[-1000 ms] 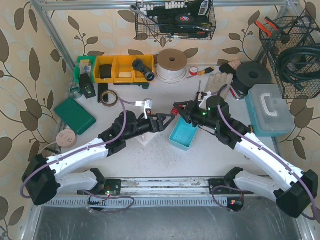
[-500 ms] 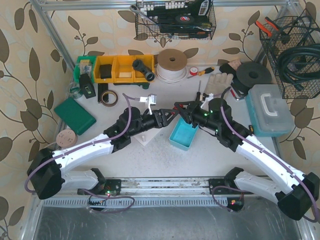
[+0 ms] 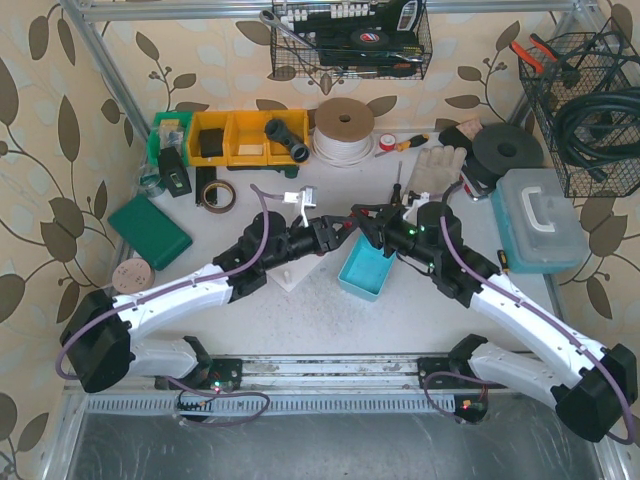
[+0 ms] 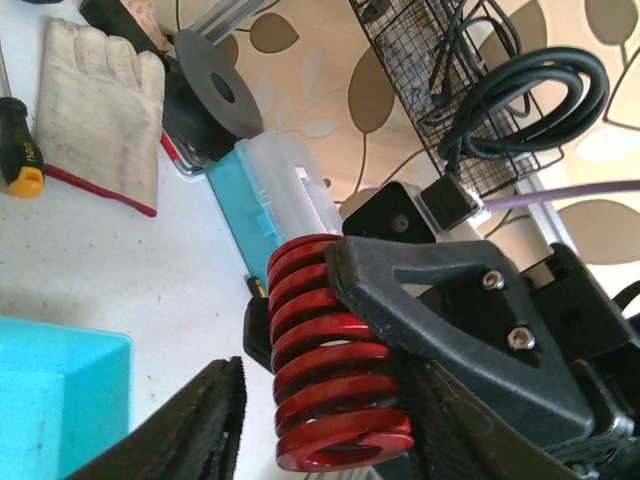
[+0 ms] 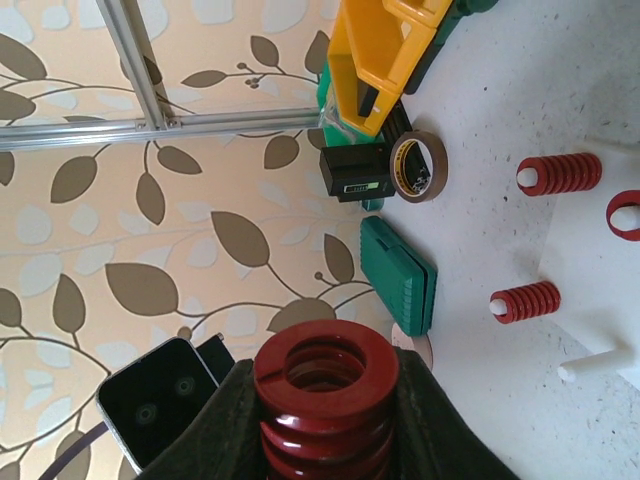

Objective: Install the large spring

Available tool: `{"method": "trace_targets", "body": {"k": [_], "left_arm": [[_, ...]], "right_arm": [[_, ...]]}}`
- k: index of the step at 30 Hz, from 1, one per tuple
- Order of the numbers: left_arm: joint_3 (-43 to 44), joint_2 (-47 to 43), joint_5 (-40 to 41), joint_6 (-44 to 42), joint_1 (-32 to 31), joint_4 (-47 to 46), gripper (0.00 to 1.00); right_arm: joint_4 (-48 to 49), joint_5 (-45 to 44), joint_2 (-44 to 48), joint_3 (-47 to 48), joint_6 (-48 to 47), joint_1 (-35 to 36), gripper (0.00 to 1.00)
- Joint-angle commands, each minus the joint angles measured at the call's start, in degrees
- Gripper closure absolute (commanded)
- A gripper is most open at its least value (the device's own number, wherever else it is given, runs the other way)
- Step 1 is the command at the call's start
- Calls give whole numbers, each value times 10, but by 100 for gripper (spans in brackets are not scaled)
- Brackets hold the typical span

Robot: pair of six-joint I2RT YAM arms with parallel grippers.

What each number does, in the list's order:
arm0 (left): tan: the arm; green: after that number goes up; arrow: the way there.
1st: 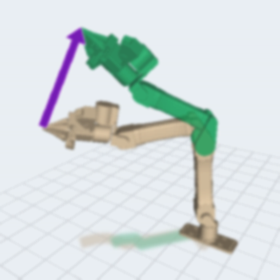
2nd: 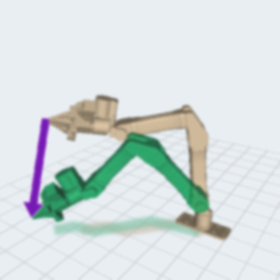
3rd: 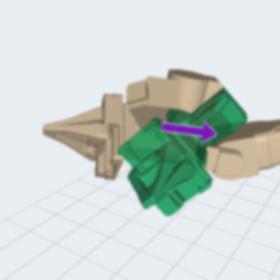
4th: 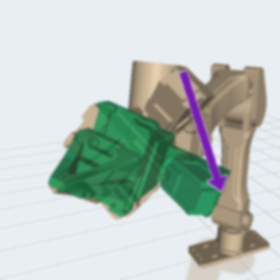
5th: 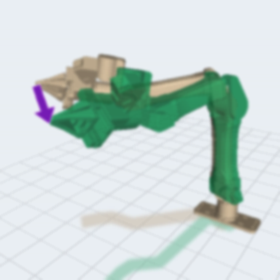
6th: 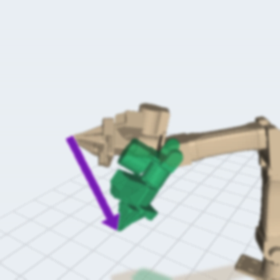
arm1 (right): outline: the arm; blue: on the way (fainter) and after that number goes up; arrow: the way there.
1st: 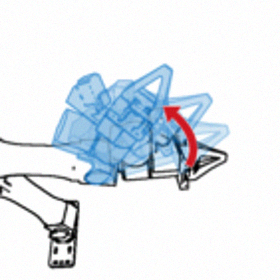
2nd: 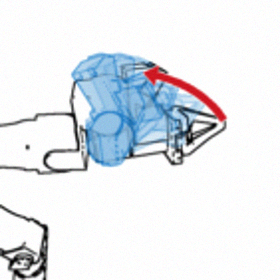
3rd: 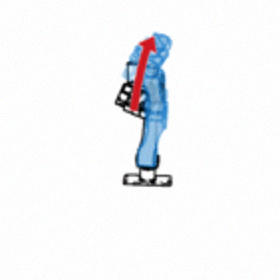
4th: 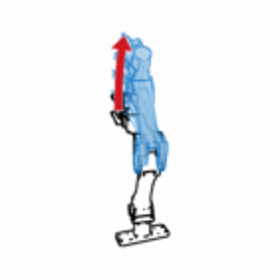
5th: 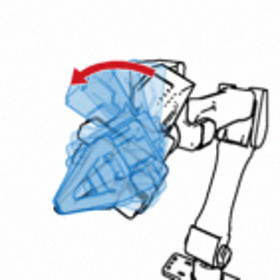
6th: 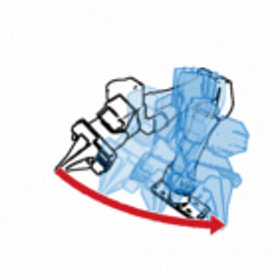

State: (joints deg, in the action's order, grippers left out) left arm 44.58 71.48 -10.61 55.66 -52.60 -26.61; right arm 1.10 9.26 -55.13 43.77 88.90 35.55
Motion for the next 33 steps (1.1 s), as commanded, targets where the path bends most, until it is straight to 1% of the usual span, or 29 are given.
{"method": "trace_targets", "body": {"k": [1,5,7,9,12,13,14,18,23,26,28,31,33], "left_arm": [[30,9,3,10,-5,-52,54],[27,9,5,13,-8,-50,64],[26,6,9,14,-8,-45,65],[29,7,7,15,-8,-41,62],[32,13,4,16,-10,-35,46],[32,13,6,16,-11,-35,43],[30,13,7,16,-13,-35,41],[23,9,12,17,-18,-36,41],[26,15,15,16,-25,-36,43],[29,23,15,15,-31,-39,46],[28,27,15,15,-34,-42,51],[24,26,22,17,-35,-45,66],[24,25,24,17,-36,-45,72]], "right_arm": [[38,2,10,-13,19,3,100],[43,-7,15,-25,23,3,100],[46,-9,15,-29,25,2,100],[53,-10,13,-34,28,2,100],[61,-9,10,-37,30,3,100],[62,-12,10,-38,31,3,100],[63,-16,11,-38,31,2,100],[54,-26,17,-39,31,0,100],[41,-37,26,-39,33,0,100],[41,-37,26,-37,33,0,100],[38,-38,27,-37,33,0,100],[34,-41,30,-37,31,1,100],[30,-42,32,-38,31,0,100]]}}
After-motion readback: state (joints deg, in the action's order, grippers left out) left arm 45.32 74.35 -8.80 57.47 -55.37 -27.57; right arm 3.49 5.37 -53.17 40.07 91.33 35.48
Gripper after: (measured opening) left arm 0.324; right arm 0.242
